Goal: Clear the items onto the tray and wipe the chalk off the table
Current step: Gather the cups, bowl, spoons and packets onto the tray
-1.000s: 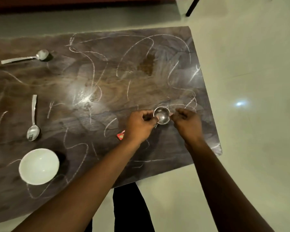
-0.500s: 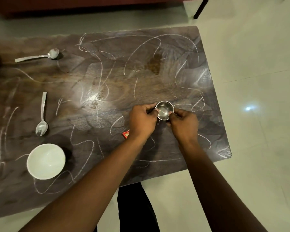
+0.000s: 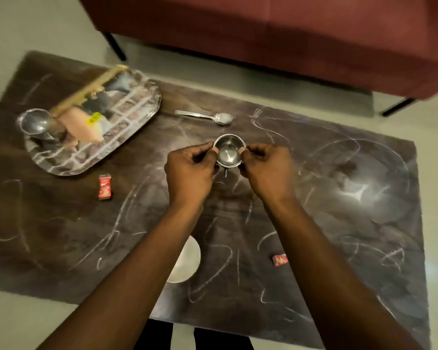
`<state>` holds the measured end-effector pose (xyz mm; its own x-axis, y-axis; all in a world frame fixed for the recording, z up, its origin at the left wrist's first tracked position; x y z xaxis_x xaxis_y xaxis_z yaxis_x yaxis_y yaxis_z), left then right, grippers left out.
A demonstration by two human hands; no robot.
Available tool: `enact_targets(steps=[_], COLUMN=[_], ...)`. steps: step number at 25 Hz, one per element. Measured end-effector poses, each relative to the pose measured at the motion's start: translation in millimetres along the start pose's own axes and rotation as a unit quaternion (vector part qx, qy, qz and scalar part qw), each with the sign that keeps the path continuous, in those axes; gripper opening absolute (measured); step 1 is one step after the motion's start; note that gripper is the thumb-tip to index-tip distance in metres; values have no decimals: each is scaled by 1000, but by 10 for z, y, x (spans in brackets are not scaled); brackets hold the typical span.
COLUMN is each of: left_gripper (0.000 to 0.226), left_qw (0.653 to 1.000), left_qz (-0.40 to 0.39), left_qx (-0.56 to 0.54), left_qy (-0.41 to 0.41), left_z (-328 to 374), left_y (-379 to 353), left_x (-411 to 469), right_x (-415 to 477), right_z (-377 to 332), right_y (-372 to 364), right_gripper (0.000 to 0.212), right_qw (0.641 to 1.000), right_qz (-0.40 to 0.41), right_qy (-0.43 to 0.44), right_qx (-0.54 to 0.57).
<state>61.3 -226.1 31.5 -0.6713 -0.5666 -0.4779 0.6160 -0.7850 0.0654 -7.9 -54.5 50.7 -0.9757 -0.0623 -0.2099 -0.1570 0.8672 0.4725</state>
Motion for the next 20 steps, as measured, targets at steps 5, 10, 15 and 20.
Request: enact_targets(steps=[5, 10, 15, 20], left_gripper=[25, 42, 52, 80], left_qw=[993, 983, 984, 973], left_qz=[101, 169, 145, 149], left_qx=[-52, -61, -72, -94], left_qy=[19, 42, 79, 147], left_z=[290, 413, 481, 351], left_y=[1161, 2018, 2116, 2064], left_x=[762, 1447, 1733, 1943], right_x=[460, 826, 1100, 1242], right_z=[-878, -1555, -1828, -1807], right_y=[-1406, -2656, -3301, -3642], right_gripper=[22, 19, 19, 29], right_qw=[992, 975, 953, 939], right_qz=[-89, -166, -209, -241], right_qy=[80, 117, 156, 158], right_qx=[-32, -89, -154, -189])
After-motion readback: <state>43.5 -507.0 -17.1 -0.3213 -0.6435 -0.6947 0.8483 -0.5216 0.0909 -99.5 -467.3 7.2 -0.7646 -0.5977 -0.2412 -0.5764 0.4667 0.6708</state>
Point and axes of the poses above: each hand's wrist, its own x-axis towards the middle knuckle, its own y-axis out of the back of the hand, z = x × y, the point moved 7 cm from there along x, towards the middle knuckle, and after that the axes turned 6 degrees about y, right-handed, at the moved point
